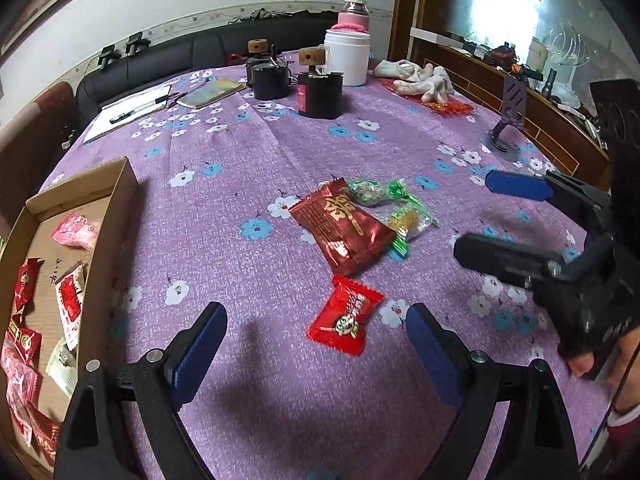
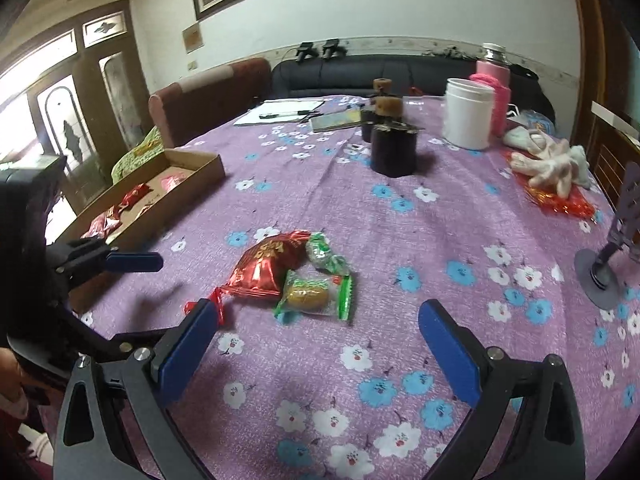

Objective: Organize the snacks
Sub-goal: 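Withdraw both open tools from the tray toward the remaining snacks, then grasp the small red candy packet with left tool while right tool grasps green-wrapped sweets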

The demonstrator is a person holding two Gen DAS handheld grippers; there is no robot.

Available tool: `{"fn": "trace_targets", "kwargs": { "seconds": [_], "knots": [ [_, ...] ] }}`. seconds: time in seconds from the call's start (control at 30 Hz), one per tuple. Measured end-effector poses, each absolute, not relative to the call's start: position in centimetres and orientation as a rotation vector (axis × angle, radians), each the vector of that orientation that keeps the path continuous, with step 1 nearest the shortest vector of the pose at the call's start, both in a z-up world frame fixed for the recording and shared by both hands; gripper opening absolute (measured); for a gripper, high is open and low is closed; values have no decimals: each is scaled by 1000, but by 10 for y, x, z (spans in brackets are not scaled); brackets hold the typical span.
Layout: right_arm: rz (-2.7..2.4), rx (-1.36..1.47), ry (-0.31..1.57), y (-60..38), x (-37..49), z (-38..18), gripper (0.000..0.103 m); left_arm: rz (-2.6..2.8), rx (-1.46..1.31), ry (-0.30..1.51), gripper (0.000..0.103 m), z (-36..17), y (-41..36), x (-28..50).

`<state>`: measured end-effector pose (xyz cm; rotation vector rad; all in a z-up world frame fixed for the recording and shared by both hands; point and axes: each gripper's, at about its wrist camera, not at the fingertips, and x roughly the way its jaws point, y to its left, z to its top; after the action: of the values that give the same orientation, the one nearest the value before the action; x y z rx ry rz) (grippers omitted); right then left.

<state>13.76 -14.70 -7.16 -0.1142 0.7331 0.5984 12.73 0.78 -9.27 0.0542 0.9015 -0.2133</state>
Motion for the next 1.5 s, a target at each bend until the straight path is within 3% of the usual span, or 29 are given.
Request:
{"fn": "trace_targets", "kwargs": {
  "seconds": [0.7, 0.93, 1.1, 1.5],
  "knots": [
    [682, -22, 712, -164, 153, -64, 98, -242, 76, 912, 93, -97, 1, 128],
    [777, -141, 738, -153, 157, -68, 98, -305, 35, 925, 93, -99, -2, 131],
    [856, -184, 793, -146, 171, -74, 75, -333, 17, 941, 93, -100, -2, 136],
    [1030, -382, 815, -112, 175, -86, 71, -387, 38, 967, 93, -100, -7, 133]
  ]
}}
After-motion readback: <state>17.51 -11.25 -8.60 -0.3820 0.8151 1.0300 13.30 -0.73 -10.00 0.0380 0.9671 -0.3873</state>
